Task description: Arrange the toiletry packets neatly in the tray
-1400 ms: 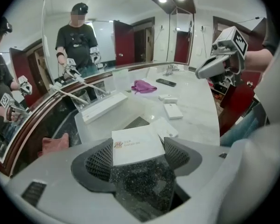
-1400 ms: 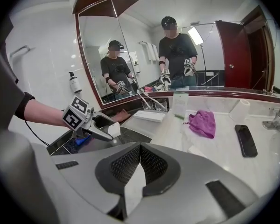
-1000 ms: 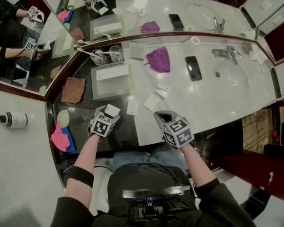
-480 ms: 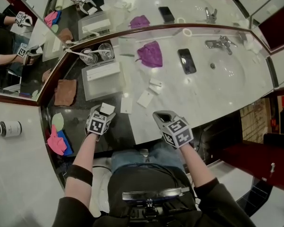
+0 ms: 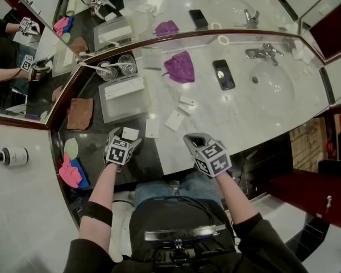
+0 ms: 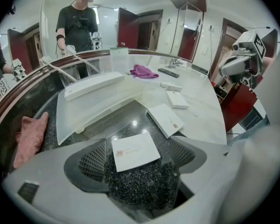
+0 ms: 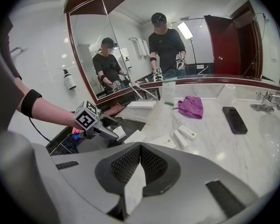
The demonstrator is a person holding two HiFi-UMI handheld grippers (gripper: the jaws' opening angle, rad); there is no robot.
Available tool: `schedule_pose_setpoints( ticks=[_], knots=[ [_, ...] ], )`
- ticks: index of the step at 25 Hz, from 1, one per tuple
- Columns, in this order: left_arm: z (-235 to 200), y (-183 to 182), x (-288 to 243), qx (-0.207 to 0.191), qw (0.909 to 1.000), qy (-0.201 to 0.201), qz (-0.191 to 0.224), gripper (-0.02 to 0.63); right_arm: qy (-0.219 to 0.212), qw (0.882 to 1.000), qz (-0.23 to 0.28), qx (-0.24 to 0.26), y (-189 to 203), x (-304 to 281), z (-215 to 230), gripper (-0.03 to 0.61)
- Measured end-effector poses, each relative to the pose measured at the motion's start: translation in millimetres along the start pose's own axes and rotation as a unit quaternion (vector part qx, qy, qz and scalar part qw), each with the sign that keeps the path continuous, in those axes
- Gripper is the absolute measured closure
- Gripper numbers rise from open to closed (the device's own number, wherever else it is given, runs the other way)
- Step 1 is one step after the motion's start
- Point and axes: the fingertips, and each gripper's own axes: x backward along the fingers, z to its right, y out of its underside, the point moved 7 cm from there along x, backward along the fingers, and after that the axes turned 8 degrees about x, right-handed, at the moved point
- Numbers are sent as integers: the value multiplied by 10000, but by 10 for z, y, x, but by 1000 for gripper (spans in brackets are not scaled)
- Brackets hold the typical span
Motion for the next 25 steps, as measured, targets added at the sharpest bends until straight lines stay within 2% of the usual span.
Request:
schedule_pose_setpoints(
  ticks=[4, 6, 9, 12, 16, 21, 25],
  knots=[
    [30, -111, 252, 81, 9992, -182, 340, 195, -71, 10000, 59, 25, -108, 1, -17, 569],
    [63, -203, 448, 123, 9980, -270, 559, 220, -115, 9998, 130, 57, -217, -1, -24, 569],
    [116, -324, 747, 86, 9950, -442, 889, 323, -185, 9993, 260, 180, -366, -61, -10, 569],
    [180, -414, 1048, 143, 9904, -585, 1245, 487, -277, 9982, 385, 354, -523, -142, -16, 569],
    [137, -449, 1371, 275, 9821, -798, 1686, 612, -420, 9964, 488, 553, -742, -262, -74, 569],
    [116, -425, 1682, 786, 9722, -681, 2100, 612, -572, 9943, 487, 762, -911, -382, -174, 569],
    [74, -356, 1887, 1293, 9607, -566, 2390, 612, -648, 9929, 467, 880, -998, -448, -254, 569]
  ],
)
